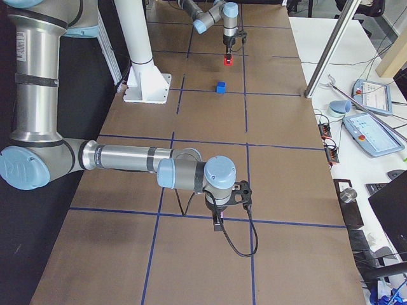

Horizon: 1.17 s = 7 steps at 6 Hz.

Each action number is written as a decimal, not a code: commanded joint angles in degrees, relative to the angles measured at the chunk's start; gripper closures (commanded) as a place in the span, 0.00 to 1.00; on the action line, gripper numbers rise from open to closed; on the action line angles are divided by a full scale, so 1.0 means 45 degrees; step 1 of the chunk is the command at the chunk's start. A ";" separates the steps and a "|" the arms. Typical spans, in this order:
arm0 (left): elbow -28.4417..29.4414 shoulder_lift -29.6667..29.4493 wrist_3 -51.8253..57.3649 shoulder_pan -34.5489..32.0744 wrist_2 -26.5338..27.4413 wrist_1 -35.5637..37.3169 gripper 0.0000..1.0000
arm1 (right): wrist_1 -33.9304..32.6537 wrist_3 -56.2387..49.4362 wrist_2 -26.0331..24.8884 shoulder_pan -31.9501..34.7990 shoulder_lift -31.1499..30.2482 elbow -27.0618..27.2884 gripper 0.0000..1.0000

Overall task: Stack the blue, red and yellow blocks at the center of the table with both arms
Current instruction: 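Carry the red cube with the left gripper above the blue cube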

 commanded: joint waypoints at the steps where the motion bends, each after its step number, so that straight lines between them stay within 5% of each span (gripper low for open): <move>1: 0.1189 -0.2299 -0.1229 0.1188 0.0881 0.0519 0.96 | 0.0001 0.0000 -0.0020 0.0000 0.0018 0.0006 0.00; 2: 0.2281 -0.3005 -0.1289 0.1307 0.1097 0.0422 0.96 | -0.0018 0.0000 -0.0020 0.0000 0.0018 0.0006 0.00; 7: 0.2838 -0.2973 -0.1133 0.1523 0.1236 0.0284 0.95 | -0.0018 -0.0019 -0.0020 0.0000 -0.0002 -0.0033 0.00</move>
